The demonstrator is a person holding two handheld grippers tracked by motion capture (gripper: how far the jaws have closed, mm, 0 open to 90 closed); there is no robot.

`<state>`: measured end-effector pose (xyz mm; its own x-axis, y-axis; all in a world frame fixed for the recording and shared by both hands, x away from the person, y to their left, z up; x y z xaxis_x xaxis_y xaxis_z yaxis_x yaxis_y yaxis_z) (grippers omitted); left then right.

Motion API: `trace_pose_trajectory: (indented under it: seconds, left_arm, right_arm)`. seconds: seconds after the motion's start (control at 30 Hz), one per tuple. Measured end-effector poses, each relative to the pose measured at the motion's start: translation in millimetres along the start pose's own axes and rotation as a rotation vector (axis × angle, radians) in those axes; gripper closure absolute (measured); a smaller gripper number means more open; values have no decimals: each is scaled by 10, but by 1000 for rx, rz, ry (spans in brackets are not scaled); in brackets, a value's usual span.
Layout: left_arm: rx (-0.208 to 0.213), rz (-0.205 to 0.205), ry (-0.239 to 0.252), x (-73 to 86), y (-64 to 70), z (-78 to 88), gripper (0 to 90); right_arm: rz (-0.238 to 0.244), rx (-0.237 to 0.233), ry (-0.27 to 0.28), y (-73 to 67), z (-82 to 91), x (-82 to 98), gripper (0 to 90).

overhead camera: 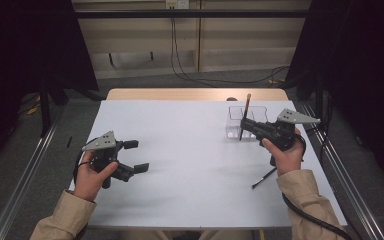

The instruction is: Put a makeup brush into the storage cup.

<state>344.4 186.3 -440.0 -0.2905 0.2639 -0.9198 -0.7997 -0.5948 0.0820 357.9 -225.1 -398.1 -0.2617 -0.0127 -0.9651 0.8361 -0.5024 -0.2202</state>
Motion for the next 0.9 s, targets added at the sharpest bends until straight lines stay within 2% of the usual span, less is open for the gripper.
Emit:
trace_pose_trajectory:
  seconds: [0.17, 0.43, 0.9]
  left_arm:
    - [-2, 7, 8, 16, -14, 48, 7]
    - [-15, 18, 28, 8, -45, 121, 7]
    - [-17, 21, 38, 8, -61, 151, 7]
  right_arm:
    - [7, 23, 15, 61, 41, -36, 843]
    - [8, 63, 10, 184, 104, -36, 843]
    - [11, 120, 11, 341, 162, -59, 843]
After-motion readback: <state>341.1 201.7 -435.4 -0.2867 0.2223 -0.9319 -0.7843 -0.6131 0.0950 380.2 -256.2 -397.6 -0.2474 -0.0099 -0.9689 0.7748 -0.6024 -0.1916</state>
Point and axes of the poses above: each handheld gripper's, and its own axes: z roughly backward along the jaws, x roughly out of its underside, y roughly to its right, the point moved 5 cm from there along -z, roughly forward along the jaws, and after that the axes turned 15 degrees about -x, right-handed, at the moved point
